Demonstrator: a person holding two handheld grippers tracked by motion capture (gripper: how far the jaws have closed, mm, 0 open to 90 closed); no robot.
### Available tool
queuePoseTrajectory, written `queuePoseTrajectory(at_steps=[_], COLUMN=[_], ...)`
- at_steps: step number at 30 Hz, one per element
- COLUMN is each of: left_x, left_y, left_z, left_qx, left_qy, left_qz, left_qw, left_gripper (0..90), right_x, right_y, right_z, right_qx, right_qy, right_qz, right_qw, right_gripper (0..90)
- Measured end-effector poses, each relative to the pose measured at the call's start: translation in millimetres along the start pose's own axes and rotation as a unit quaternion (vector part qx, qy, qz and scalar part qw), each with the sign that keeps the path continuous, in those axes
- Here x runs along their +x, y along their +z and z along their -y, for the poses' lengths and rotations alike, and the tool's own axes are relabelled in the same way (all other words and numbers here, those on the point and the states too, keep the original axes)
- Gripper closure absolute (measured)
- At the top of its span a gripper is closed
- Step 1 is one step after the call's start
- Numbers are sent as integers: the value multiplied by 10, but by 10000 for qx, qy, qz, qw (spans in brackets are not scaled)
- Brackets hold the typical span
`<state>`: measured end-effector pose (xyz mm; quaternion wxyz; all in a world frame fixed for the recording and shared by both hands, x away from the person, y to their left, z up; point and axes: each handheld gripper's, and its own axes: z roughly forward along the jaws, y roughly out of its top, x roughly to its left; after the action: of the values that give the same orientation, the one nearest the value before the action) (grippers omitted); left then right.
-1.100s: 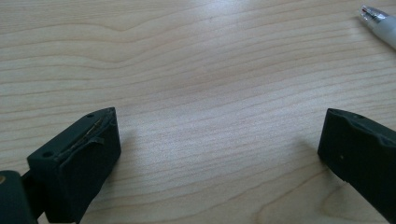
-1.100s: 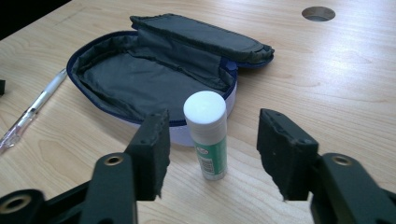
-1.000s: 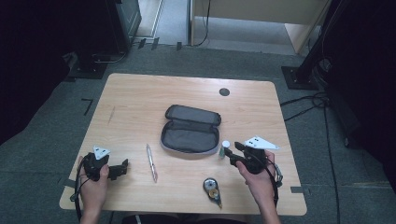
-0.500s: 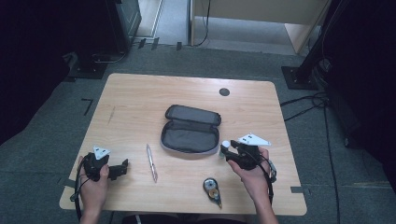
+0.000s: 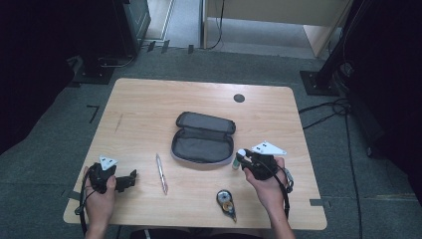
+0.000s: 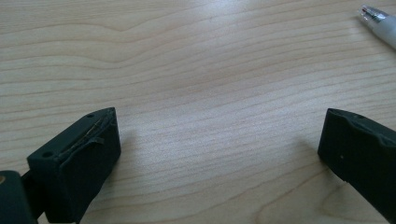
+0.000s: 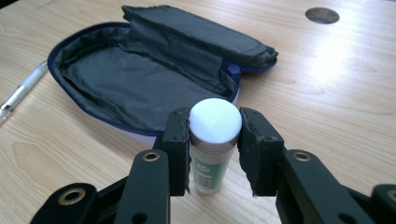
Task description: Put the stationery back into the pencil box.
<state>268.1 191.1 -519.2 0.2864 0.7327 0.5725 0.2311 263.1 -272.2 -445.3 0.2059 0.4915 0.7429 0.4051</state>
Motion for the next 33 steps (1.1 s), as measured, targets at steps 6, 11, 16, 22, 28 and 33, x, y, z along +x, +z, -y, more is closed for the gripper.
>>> queuePoseTrajectory(at_steps=[6, 11, 16, 22, 28, 33], left_x=[-1, -1, -2, -2, -1, 1], left_y=[0, 0, 0, 0, 0, -2], left_z=[0, 0, 0, 0, 0, -1], left_qx=[1, 0, -2, -4, 0, 11], left_qy=[-3, -7, -10, -10, -3, 9], left_qz=[0, 2, 1, 2, -2, -1], left_qw=[10000, 10000, 10000, 10000, 10000, 10000], left_gripper=[0, 0, 0, 0, 0, 0], right_x=[62, 143, 212, 299, 361, 389], right_y=[-71, -132, -167, -149, -95, -32], right_z=[-99, -196, -274, -361, -452, -521], right_qx=[-55, -89, -167, -195, -286, -366], right_qy=[-85, -184, -266, -361, -421, -425], right_qz=[-112, -266, -413, -565, -677, -685], right_qw=[9999, 9994, 9987, 9976, 9964, 9961], right_gripper=[658, 658, 658, 658, 658, 658])
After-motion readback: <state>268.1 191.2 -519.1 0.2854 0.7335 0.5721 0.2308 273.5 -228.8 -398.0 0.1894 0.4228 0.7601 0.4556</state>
